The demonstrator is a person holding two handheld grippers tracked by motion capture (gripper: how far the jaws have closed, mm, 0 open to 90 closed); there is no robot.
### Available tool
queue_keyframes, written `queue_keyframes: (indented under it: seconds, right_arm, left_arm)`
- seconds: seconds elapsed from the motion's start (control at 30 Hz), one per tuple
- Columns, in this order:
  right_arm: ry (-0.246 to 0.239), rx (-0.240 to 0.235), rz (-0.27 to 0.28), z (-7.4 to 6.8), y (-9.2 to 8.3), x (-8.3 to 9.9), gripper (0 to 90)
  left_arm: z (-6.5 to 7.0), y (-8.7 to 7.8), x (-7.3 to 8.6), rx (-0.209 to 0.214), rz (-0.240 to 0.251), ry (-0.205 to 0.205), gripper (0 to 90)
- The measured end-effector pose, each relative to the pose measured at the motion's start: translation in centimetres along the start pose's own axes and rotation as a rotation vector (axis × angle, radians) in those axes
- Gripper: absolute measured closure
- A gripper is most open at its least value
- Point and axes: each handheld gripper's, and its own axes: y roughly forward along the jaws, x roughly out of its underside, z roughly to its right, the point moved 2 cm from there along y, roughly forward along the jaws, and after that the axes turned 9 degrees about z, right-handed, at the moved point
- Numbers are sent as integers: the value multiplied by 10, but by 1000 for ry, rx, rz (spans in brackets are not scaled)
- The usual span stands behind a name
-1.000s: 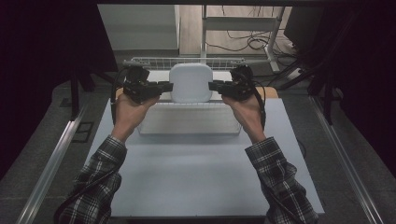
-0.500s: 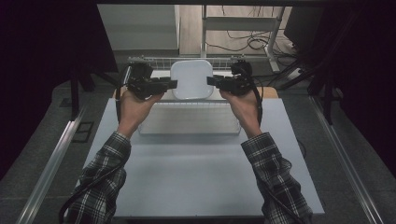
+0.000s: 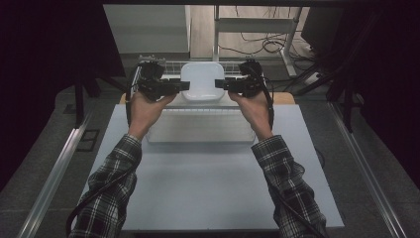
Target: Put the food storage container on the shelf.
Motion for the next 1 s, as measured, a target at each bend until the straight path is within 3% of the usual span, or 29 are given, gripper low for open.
queue_keyframes:
  seconds: [0.17, 0.23, 0.37, 0.67, 0.87, 1.0]
  right_arm:
    - [-12, 10, -2, -1, 3, 0, 511]
    - [-9, 12, -3, 0, 4, 0, 489]
    - [-16, 34, 5, 3, 7, -1, 445]
    - [-67, 125, 29, 2, 17, -3, 391]
    - [-66, 123, 29, 5, 18, -4, 339]
    - [-73, 95, 13, 5, 19, -5, 272]
  left_arm:
    - [-4, 4, -1, 5, 0, -11, 538]
    - [-4, 6, -2, -36, 7, 24, 500]
    - [-3, 10, -3, -73, 19, 79, 423]
    - [-8, 17, -3, -132, 47, 99, 342]
    - [-8, 16, -4, -144, 48, 134, 281]
    - [-8, 14, -6, -97, 35, 156, 237]
